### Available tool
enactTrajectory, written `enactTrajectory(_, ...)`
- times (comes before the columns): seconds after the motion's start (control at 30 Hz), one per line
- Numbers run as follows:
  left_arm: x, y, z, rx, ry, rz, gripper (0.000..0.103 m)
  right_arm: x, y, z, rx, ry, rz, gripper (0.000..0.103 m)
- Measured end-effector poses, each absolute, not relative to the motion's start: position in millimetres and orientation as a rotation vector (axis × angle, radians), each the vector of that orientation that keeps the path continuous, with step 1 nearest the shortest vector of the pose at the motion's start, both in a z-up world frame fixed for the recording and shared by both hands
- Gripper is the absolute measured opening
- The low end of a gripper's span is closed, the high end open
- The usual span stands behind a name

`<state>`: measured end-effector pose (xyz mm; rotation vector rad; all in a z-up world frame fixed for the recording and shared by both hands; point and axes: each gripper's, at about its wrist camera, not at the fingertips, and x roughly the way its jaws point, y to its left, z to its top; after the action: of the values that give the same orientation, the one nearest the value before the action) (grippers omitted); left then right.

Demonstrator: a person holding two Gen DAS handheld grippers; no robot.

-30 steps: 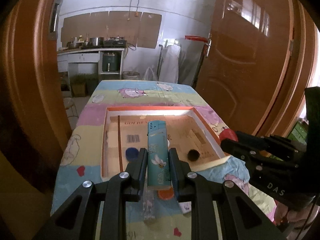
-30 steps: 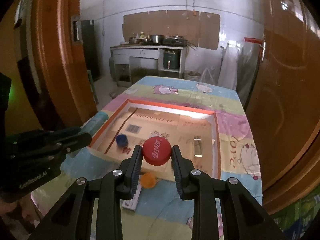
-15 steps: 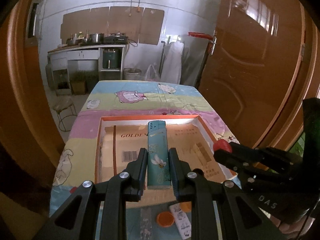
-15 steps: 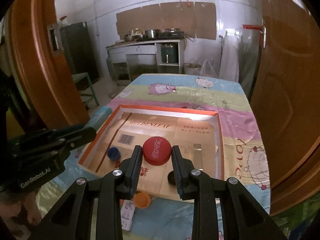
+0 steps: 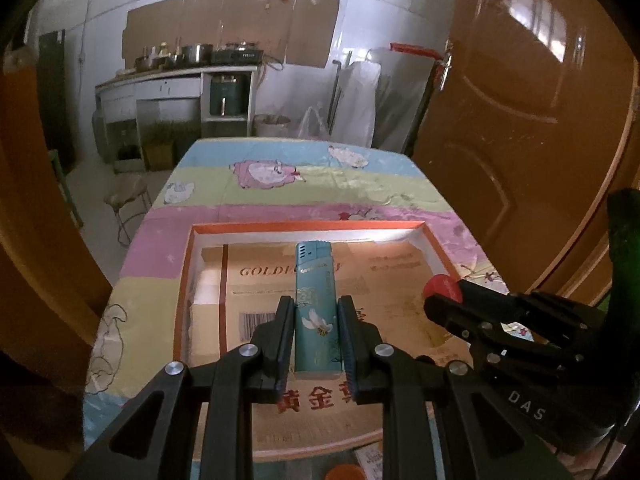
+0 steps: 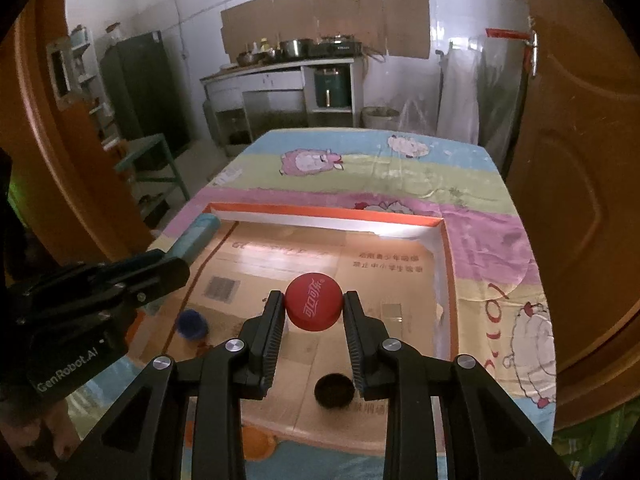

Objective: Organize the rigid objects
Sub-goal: 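Carry the lighter in the left tool while the right tool carries the red cap over the tray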

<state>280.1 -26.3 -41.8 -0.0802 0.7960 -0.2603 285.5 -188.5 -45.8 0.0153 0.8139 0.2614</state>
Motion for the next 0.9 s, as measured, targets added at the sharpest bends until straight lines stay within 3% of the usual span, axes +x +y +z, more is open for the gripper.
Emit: enactTrajectory(0.9,330,-44,-101,0.001,0.934,-0.208,0.022,334,-188,-106,0.017,0.925,0.254,0.031)
